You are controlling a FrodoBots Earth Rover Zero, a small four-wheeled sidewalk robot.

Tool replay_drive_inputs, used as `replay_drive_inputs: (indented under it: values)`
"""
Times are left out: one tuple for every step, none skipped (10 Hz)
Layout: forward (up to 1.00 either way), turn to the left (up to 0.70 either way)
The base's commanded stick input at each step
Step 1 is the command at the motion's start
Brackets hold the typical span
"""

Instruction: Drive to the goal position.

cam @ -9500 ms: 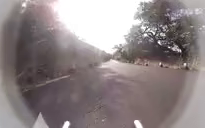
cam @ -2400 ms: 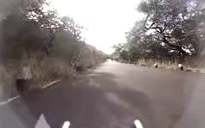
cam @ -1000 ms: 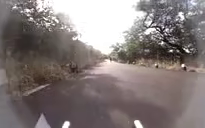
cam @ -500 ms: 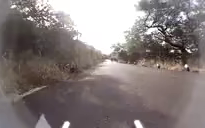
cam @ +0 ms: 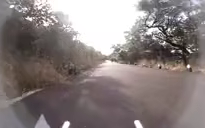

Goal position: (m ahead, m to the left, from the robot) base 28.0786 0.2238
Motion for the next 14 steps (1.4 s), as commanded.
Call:
replay_drive_inputs:
  values:
    - [0.5, 0.0]
    - [0.5, 0.0]
    - [0.5, 0.0]
    - [0.5, -0.05]
    - [0.5, -0.25]
    - [0.5, -0.25]
    - [0.5, -0.25]
    - [0.5, -0.25]
    - [0.5, -0.18]
    - [0.5, 0.0]
    - [0.5, 0.0]
    - [0.5, 0.0]
    - [0.5, 0.0]
    - [0.5, 0.0]
